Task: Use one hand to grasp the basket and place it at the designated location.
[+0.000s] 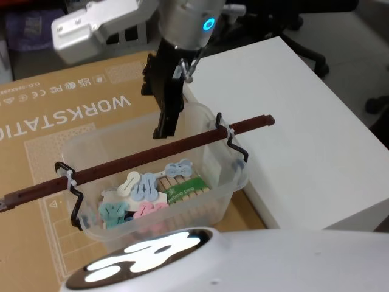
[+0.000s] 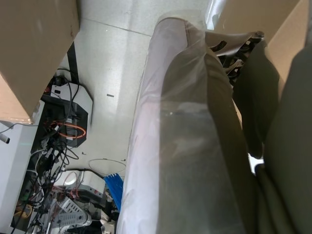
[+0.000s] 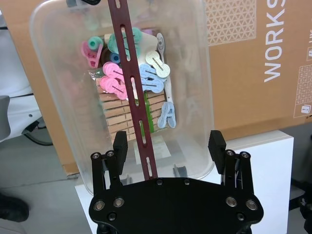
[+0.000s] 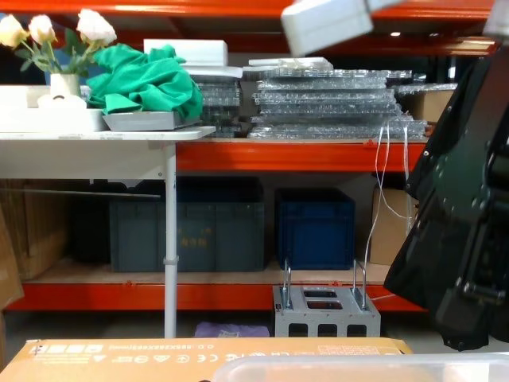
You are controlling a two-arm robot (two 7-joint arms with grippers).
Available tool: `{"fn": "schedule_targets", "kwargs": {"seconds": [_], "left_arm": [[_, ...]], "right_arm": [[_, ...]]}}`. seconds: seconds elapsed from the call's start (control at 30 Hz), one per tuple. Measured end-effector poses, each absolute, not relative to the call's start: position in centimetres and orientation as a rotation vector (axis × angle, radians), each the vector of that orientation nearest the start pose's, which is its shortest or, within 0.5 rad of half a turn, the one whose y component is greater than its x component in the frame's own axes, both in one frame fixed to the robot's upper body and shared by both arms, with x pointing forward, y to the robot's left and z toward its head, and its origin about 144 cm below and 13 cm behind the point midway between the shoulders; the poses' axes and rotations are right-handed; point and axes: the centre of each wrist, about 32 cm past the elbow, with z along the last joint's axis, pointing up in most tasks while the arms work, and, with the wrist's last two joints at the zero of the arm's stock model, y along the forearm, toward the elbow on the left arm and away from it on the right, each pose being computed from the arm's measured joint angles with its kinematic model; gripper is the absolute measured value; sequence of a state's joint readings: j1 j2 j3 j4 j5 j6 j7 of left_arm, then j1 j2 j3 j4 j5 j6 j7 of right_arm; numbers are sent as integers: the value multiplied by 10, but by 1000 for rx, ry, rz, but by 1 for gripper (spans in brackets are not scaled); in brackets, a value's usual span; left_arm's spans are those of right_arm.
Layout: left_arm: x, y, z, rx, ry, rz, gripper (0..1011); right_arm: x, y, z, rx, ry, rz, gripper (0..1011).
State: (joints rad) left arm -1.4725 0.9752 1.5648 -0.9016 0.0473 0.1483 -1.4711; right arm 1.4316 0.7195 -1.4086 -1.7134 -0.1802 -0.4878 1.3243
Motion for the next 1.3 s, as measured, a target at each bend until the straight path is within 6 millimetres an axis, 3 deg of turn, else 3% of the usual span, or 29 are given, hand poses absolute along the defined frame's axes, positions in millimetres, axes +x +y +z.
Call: {"fn": "schedule_targets", "kwargs": {"seconds": [0.5,1.07,1.3], "left_arm": [[616,496,1396,1629,165,178,0],[616,496,1396,1629,165,178,0],[616,496,1396,1629,165,178,0]], "right_arm": [[526,-181,1470,-1072,-1384,802,1001],[525,-183,1471,-1065,-1384,810,1001],[521,-173,1459,-1072,-1389,857,1002]]}}
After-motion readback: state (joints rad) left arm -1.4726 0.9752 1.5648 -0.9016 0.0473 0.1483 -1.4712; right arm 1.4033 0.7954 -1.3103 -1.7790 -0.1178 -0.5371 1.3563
